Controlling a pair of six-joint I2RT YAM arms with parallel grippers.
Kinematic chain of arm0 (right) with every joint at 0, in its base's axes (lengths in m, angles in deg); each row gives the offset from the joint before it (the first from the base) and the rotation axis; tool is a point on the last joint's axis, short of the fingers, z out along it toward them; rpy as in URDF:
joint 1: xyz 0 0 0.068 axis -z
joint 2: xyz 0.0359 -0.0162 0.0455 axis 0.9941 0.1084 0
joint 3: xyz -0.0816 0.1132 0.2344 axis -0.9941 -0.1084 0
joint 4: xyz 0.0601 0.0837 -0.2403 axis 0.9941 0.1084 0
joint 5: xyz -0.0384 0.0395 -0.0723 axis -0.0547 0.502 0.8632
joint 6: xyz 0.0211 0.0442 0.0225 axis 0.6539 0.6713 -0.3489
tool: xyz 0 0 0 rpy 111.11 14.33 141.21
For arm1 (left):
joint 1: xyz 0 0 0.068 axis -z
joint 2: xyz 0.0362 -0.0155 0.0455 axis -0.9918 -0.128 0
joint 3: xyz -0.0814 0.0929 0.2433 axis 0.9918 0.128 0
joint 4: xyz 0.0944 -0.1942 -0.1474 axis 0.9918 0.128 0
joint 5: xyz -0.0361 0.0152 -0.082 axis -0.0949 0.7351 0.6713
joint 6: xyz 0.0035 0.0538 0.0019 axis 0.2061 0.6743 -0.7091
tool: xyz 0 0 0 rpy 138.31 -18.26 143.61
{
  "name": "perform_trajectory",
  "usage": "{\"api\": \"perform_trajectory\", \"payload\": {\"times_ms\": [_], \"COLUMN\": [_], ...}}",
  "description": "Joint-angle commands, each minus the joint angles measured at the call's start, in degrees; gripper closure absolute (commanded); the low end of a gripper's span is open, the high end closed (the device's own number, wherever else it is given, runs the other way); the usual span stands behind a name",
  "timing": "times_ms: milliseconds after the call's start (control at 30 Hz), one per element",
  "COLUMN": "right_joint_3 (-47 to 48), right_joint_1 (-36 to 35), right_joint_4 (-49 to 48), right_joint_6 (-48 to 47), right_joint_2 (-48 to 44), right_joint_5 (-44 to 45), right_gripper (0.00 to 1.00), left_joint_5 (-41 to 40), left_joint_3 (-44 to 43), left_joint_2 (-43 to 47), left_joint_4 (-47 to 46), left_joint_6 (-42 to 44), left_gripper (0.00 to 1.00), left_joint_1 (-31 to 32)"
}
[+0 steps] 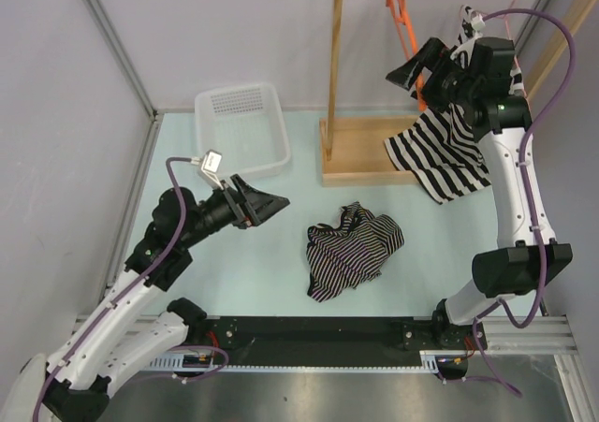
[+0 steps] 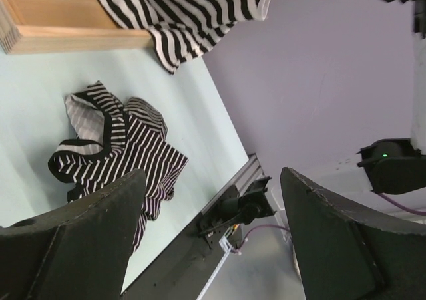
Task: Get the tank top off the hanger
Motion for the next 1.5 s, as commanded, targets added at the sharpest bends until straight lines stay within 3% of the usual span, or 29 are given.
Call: {"api": "perform_trajectory", "payload": {"times_ms": [0,133,300,567,700,833,967,1167,1267,1300,1367,1400,1467], "right_joint_3": [0.24,-5.54,-22.32,-42.98,-47.30,-48.27,-49.24,-51.78,-52.75,-52.93,-53.28,-53.46,-53.63], "right_joint_1": [-1.21,-5.86,-8.42,-9.04,-8.69,-8.34,-8.25,-8.34,-8.25,-8.25,-8.25,-8.25,-8.25], "right_joint_4": [8.60,12.74,13.18,18.36,23.37,25.49,26.37,28.74,29.27,29.01,28.13,27.78,26.99], "right_joint_6": [-10.45,-15.64,-15.84,-9.41,-9.15,-7.40,-5.46,-4.75,-5.45,-6.15,-6.77,-7.30,-7.74], "right_joint_2": [-7.64,-15.11,-31.08,-47.29,-50.19,-51.86,-53.44,-53.62,-54.15,-54.67,-55.29,-55.55,-55.73], "right_joint_5": [11.40,21.00,26.62,31.45,35.95,35.00,34.46,33.32,31.05,29.99,27.35,26.82,25.50], "right_gripper": [0.00,0.00,0.00,0.00,0.00,0.00,0.00,0.00,0.00,0.00,0.00,0.00,0.00], "left_joint_5": [4.33,-0.49,-13.67,-32.05,-33.28,-34.43,-38.47,-37.33,-38.38,-38.65,-39.78,-41.01,-42.25], "left_joint_3": [-2.70,-4.99,-9.98,-31.17,-35.22,-36.02,-37.42,-35.32,-32.60,-32.07,-30.93,-30.57,-29.70], "left_joint_2": [-3.69,-8.52,-18.95,-46.21,-54.40,-61.34,-70.12,-75.06,-75.07,-74.28,-72.79,-71.74,-67.78], "left_joint_4": [-1.52,-0.73,1.72,22.81,23.18,21.78,22.56,18.87,17.38,16.85,16.67,16.76,16.76], "left_joint_6": [2.02,4.83,10.28,24.17,24.09,24.78,26.19,27.61,26.81,26.29,25.94,25.41,25.23], "left_gripper": [0.12,0.11,0.09,0.10,0.10,0.07,0.04,0.04,0.13,0.30,0.44,0.58,0.72], "left_joint_1": [2.53,11.06,23.89,37.34,39.90,41.92,41.75,37.80,36.48,36.30,36.13,36.21,35.95]}}
